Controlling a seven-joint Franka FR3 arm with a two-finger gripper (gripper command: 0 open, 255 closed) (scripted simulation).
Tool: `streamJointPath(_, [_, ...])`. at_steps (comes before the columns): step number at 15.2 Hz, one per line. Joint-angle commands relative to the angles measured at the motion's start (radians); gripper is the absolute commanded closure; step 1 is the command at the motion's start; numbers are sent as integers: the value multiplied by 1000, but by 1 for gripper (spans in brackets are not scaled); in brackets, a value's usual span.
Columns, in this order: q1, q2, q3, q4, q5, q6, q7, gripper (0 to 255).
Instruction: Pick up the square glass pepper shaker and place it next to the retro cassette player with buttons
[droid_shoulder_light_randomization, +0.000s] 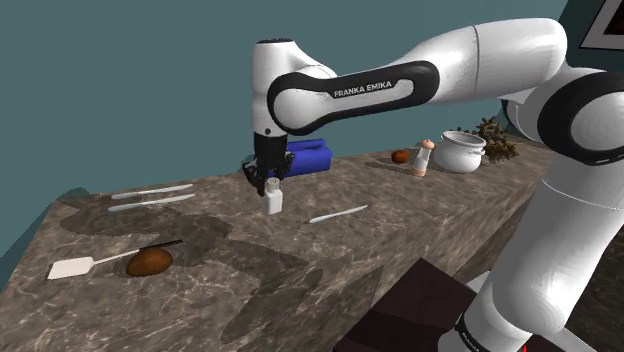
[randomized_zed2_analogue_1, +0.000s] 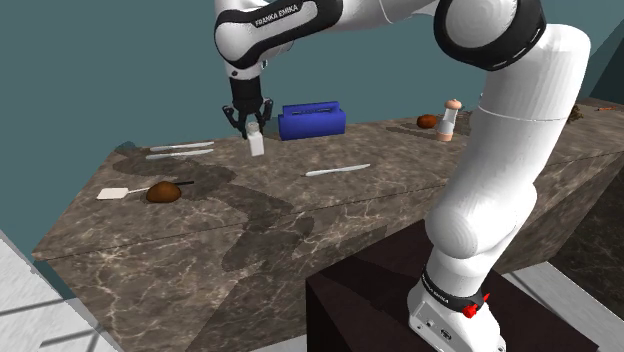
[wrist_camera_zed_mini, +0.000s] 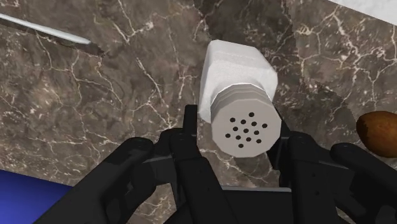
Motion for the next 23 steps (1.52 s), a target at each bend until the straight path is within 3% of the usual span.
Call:
streamJointPath(1, [0, -2, 0, 25, 2, -26, -3, 255])
streamJointPath(9, [2, -3, 2, 125, 5, -128, -10, 255])
streamJointPath(16, [-79, 36, -68, 172, 5, -126, -162, 255])
streamJointPath(23, [-151, 124, -129, 284, -6, -145, -300, 255])
